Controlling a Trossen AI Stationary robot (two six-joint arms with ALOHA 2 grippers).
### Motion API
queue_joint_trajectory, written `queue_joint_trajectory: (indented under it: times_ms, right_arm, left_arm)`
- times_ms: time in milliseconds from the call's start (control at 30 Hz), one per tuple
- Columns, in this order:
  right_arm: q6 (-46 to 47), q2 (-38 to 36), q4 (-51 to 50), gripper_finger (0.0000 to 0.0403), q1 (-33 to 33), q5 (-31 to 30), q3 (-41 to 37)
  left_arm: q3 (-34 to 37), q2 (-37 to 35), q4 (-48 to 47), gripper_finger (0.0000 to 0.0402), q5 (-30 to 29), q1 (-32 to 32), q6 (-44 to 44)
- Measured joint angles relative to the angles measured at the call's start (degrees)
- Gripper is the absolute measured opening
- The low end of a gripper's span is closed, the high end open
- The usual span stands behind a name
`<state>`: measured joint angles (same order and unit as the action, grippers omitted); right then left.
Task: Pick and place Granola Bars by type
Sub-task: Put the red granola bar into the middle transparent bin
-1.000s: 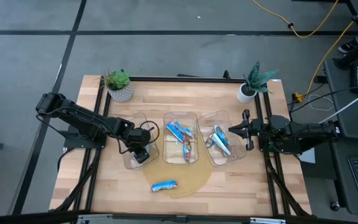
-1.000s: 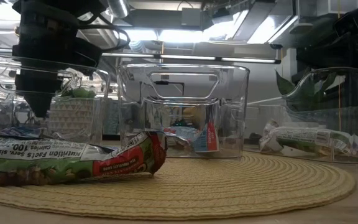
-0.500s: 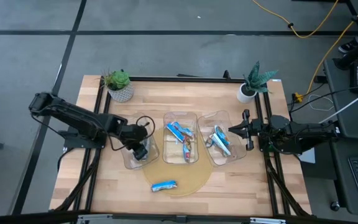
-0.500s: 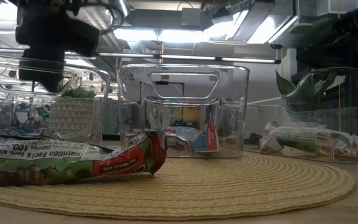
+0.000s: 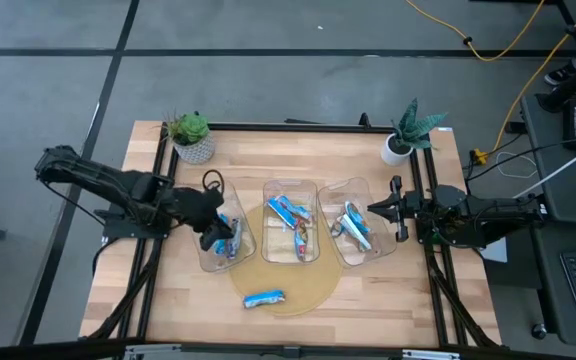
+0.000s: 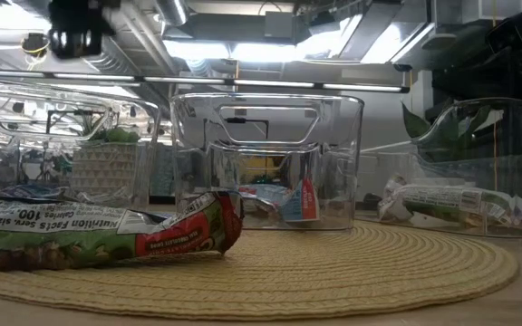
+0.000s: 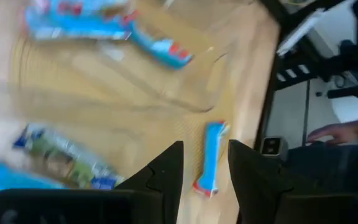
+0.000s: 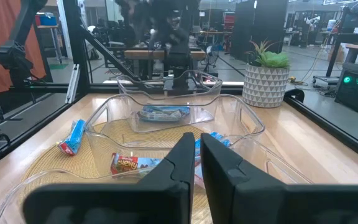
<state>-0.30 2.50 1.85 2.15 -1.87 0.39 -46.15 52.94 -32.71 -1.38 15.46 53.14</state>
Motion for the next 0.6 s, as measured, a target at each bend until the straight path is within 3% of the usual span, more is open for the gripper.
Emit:
queue_joint_trajectory:
  times_ms: [233, 433, 600]
  right_arm:
    - [0.0, 0.0, 0.0, 0.0031, 0.0, 0.0, 0.0]
    - [0.0, 0.0, 0.0, 0.0031, 0.0, 0.0, 0.0]
    - [0.0, 0.0, 0.0, 0.0031, 0.0, 0.0, 0.0]
  left_arm:
    - [-11.7, 3.9, -4.1, 0.0117, -5.5, 3.5, -8.0]
    - [-24.4, 11.9, -12.9, 0.0117, -6.6, 5.2, -13.4]
    - [-31.9, 17.5, -14.9, 0.0117, -6.6, 6.1, -18.1]
